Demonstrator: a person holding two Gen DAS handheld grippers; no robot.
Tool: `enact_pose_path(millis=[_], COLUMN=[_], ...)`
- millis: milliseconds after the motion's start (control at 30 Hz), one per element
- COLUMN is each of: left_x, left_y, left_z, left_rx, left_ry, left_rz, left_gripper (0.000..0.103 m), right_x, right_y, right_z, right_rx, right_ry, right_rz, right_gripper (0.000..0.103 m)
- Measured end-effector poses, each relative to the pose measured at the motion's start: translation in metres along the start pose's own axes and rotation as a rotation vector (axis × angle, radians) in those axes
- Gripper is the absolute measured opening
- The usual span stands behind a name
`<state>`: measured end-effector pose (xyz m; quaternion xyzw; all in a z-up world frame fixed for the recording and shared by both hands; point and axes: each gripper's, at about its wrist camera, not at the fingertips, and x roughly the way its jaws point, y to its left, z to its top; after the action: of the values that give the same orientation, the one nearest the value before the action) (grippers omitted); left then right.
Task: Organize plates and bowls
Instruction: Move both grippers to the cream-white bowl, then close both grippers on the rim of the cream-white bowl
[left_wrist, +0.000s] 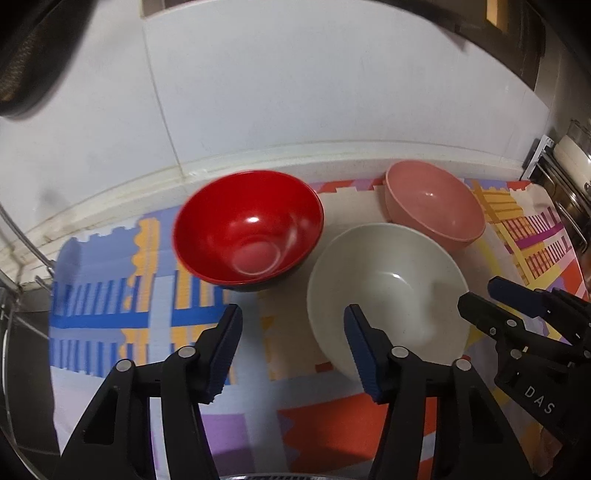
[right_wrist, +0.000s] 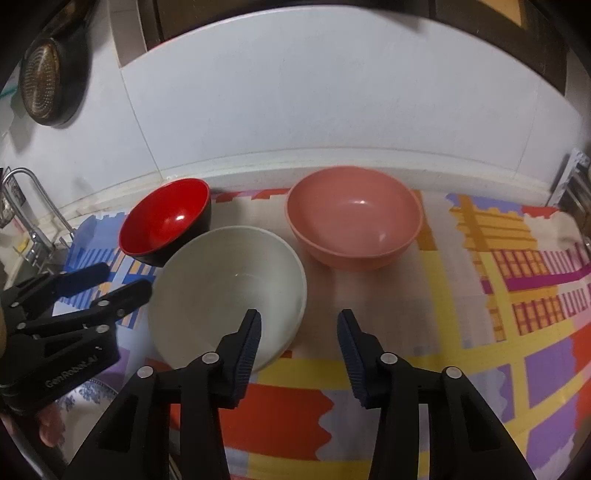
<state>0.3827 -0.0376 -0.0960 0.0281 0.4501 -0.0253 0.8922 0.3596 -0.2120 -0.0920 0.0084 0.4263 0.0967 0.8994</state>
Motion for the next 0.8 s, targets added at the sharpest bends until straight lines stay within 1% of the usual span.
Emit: enact_pose_path(millis=[67,300,367,400,467,533,600,800], left_x=[0.009,0.029,0.033,0.035,0.037,0.038,0.038,0.03], left_y=[-0.001,-0.004,-0.005,-0.006,-0.007,-0.01,-0.012,-0.016], left_z=[0.001,0.002,0.002,0.002,0.002,0.003,0.004,0.005], left_rx=[-0.005,-0.02,-0.016,-0.014,-0.011,-0.004,0.001,-0.027], left_ry=[0.017,0.068,0.084,0.091,0.092,0.092,0.089,0.078], left_rz=[-0.013,-0.028,-0.035,-0.037,-0.044,-0.051,-0.037,-0.047], left_gripper=[0.049,0.036,0.026,0.024,0.019,0.013,0.012,0.012], right_x=[0.007,0.023,0.026,0.027,0.029,0.03,0.03,0.029], right_y=[-0.002,-0.004,-0.003,-0.003,-0.003,-0.003,-0.002,-0.003], right_z=[0.001,0.001,0.001,0.001,0.001,0.001,0.001,0.0], right_rx=[0.011,0.016,0.015,0.013,0.01,0.012,0.011,0.023], right_ry=[0.015,0.051,0.058,0.061,0.064,0.066,0.064,0.068], right_rz=[0.008,0.02,0.025,0.024,0.022,0.032,0.039,0.03], right_gripper=[0.039,0.032,0.029,0.027,0.02,0.018,0.014,0.014])
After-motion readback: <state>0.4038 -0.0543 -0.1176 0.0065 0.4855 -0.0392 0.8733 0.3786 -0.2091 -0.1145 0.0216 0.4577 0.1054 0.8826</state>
